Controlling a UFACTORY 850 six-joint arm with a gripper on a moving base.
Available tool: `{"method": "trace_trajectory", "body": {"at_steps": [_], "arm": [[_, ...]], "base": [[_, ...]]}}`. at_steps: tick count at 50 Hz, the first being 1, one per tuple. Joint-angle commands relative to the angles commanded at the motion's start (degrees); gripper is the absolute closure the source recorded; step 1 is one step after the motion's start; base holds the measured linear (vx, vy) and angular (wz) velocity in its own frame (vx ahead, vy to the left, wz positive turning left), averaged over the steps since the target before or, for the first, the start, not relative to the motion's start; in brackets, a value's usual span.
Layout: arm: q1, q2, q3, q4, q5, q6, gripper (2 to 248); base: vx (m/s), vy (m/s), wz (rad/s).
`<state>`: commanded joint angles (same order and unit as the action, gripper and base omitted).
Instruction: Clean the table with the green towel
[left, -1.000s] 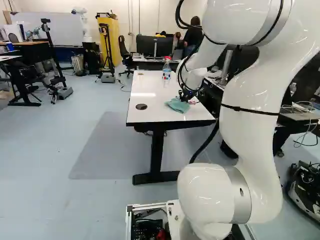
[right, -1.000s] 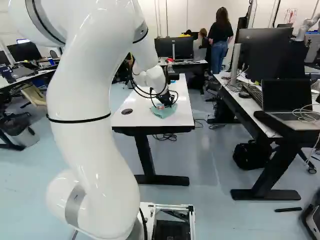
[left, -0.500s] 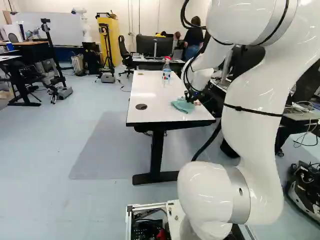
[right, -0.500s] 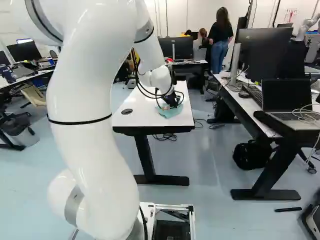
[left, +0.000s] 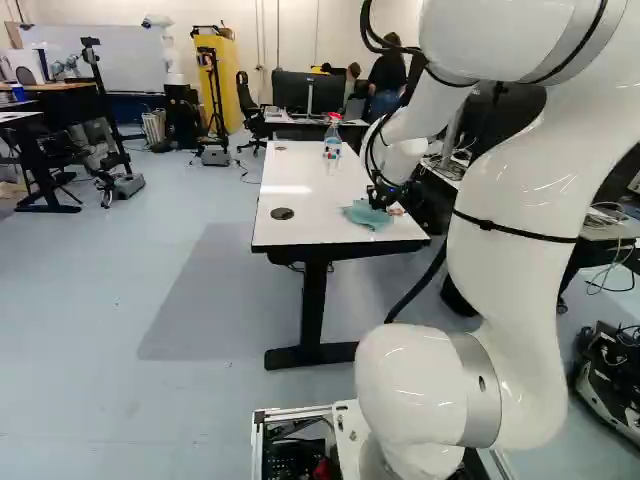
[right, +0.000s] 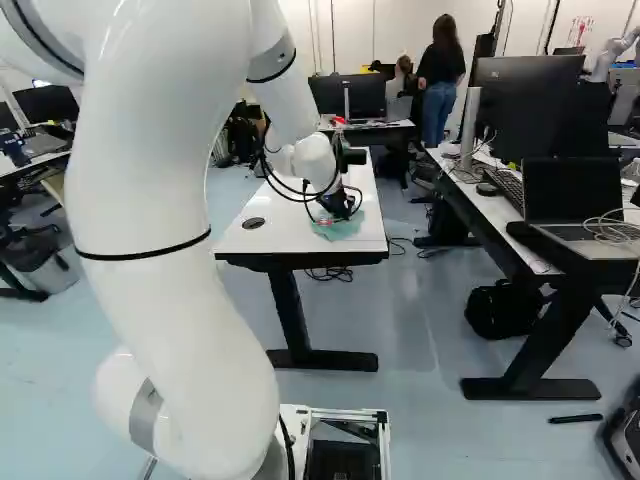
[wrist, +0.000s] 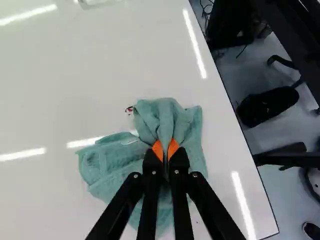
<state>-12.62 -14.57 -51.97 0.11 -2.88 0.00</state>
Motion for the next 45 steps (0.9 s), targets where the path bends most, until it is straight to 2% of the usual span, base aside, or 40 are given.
{"method": "trace_trajectory", "body": {"at_steps": [16,45], "arm": [[2.79,-0.38,-0.45,0.0,0.0,0.0,218],[3.59,-7.15,-8.81,0.0,0.0,0.0,218]], "base": [[0.0,0.0,0.0],[0.0,0.0,0.0]]}}
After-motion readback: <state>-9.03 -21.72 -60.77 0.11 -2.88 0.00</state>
